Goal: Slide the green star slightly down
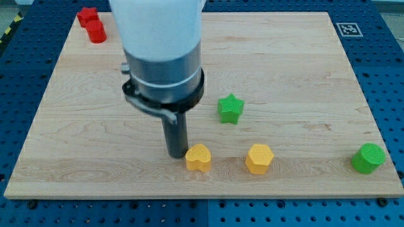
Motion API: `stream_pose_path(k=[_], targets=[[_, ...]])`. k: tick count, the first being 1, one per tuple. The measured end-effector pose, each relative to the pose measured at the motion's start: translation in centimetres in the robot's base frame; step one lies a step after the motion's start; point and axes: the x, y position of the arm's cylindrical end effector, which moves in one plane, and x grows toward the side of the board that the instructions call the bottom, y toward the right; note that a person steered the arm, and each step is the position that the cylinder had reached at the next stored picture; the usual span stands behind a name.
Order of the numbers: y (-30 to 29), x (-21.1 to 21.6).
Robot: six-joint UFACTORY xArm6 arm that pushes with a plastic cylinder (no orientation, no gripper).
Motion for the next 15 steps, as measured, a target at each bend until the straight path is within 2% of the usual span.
stream_pose_path(k=[1,3,4,5,6,9,10,11,12,14,15], targets=[[3.1,-2.6],[15.8,-2.6],[20.6,-4.3],[20.0,-6.8],[16.0,-8.1],[0.9,-8.2],[3.6,-11.8],[11.8,-10.9],[11.8,-7.6],[1.4,-4.9],[-1.5,-2.9]])
